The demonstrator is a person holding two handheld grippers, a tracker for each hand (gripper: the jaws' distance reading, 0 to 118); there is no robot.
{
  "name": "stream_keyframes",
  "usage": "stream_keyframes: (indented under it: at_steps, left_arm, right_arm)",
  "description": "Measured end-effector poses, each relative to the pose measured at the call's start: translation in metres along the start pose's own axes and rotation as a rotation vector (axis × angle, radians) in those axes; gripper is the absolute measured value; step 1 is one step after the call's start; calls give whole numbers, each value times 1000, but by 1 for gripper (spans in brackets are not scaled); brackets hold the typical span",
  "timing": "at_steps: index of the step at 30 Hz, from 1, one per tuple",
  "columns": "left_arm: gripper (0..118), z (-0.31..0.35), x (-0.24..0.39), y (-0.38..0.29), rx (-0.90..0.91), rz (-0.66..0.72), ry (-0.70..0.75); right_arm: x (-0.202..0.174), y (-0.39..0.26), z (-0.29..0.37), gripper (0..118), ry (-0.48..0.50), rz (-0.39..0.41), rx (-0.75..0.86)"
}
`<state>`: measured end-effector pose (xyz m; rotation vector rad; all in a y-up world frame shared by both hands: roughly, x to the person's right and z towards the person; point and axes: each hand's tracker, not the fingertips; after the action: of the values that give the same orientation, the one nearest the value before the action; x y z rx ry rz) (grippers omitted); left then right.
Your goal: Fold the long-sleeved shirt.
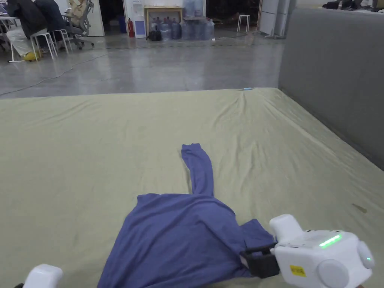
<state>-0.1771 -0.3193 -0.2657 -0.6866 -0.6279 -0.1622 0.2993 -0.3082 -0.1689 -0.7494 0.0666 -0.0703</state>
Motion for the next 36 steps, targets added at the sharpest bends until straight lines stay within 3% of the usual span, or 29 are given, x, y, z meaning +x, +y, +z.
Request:
stream_keyframes:
  at_steps: [3, 4, 5, 6, 7, 16, 17, 18, 19, 20, 21, 27, 29, 30, 31, 32, 33, 35, 36]
  left_arm:
    - [116, 25, 8, 14, 22, 47, -1]
    - [109, 29, 9, 16, 39, 64, 3]
    - [86, 32, 10, 19, 69, 74, 2]
    - [41, 30, 11, 22, 72, 75, 1]
    - [0, 31, 14, 16, 64, 78, 7]
    - [0, -34, 29, 108, 69, 19, -52]
    - [13, -56, 28, 123, 71, 20, -44]
    - [46, -83, 25, 136, 50, 12, -32]
    - [95, -105, 22, 145, 6, 6, -15]
    - [112, -138, 19, 156, -62, 6, -11]
    - [113, -165, 17, 166, -95, 16, 10]
    - [112, -296, -13, 181, -166, 16, 103]
    - [104, -318, -14, 175, -215, 23, 82]
    - [90, -326, -12, 171, -256, 35, 76]
    - [45, -318, -1, 163, -269, 37, 77]
    - [45, -318, 4, 158, -271, 21, 86]
    - [36, -312, 11, 153, -227, -23, 132]
    - [0, -300, 18, 152, -196, -44, 135]
    - [0, -292, 14, 153, -201, -4, 90]
  right_arm:
    - [11, -3, 33, 97, -80, -93, -16]
    - [14, -7, 37, 88, -102, -129, -23]
    - [16, -12, 40, 60, -103, -158, -26]
    - [18, -17, 37, 14, -94, -188, -45]
    - [20, -21, 34, 0, -107, -220, -48]
    - [14, -12, 8, 0, -42, -186, -119]
    - [15, -9, 8, 0, -39, -188, -110]
    - [15, -7, 5, 0, -35, -194, -104]
    - [15, -6, 2, 0, -30, -200, -102]
    - [15, -5, -1, 0, -22, -213, -100]
    - [17, -7, -1, 0, -9, -224, -105]
    - [28, -16, -1, 0, -12, -258, -145]
    - [33, -18, 2, 0, -18, -264, -151]
    - [36, -18, 2, 0, -29, -268, -152]
    - [40, -18, 2, 0, -35, -267, -157]
    - [44, -17, 1, 0, -48, -266, -163]
    - [47, -16, 0, 0, -55, -266, -167]
    - [55, -11, -4, 0, -67, -262, -172]
    - [58, -7, -8, 0, -78, -256, -172]
